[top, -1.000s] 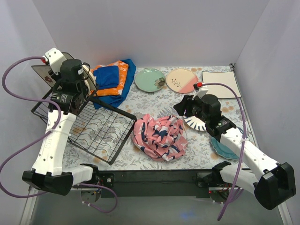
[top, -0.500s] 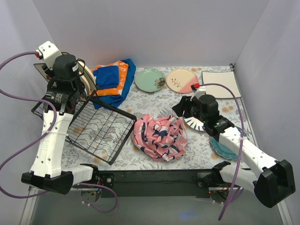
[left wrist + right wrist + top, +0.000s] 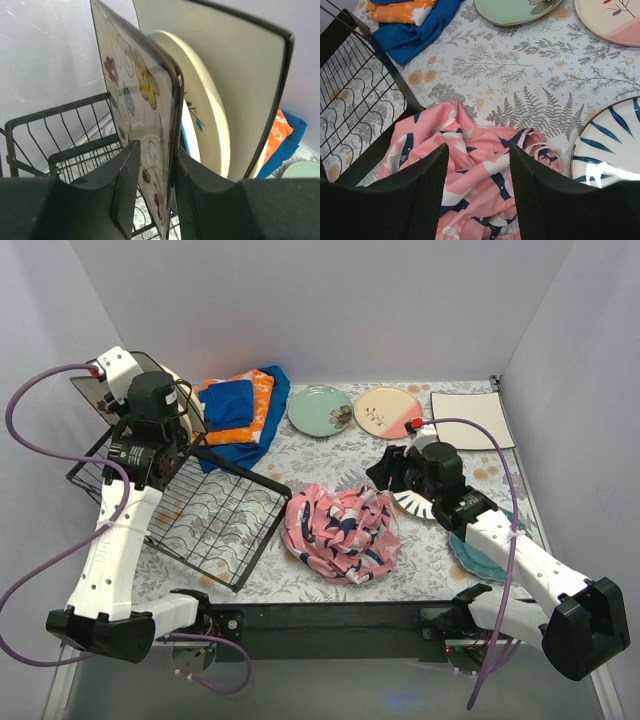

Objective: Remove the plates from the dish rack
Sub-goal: Unload the plate from the dish rack.

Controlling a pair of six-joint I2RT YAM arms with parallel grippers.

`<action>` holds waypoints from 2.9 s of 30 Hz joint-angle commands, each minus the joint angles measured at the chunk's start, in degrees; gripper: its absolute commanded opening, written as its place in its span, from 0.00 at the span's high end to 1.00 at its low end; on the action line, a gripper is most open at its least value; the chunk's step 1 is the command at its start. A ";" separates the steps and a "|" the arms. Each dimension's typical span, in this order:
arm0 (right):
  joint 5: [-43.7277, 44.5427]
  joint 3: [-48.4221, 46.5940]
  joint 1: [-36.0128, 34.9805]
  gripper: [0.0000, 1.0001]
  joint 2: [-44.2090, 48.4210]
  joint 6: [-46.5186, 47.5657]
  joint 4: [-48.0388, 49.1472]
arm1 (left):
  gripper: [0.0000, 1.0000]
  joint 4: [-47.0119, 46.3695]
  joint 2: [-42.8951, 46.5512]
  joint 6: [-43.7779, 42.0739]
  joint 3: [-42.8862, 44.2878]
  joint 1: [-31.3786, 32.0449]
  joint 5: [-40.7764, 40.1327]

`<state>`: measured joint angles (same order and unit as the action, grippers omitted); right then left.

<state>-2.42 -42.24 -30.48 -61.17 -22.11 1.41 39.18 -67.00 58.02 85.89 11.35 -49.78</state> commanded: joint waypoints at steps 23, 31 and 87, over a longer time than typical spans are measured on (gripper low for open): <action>1.98 -1.71 -0.63 0.41 1.66 1.54 0.61 | 0.75 -5.25 0.56 0.87 -8.19 -0.46 0.30; 2.24 -1.27 -0.63 0.41 2.02 1.63 0.70 | 0.75 -8.07 0.91 -0.45 -10.04 -0.46 0.56; 6.63 -2.67 -0.72 0.41 -0.09 2.16 -0.44 | 1.00 12.06 -10.25 -5.81 28.37 6.22 -6.38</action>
<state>2.98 -42.35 -30.89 -61.49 -20.73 -0.05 55.55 -78.04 53.82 108.71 15.16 -54.59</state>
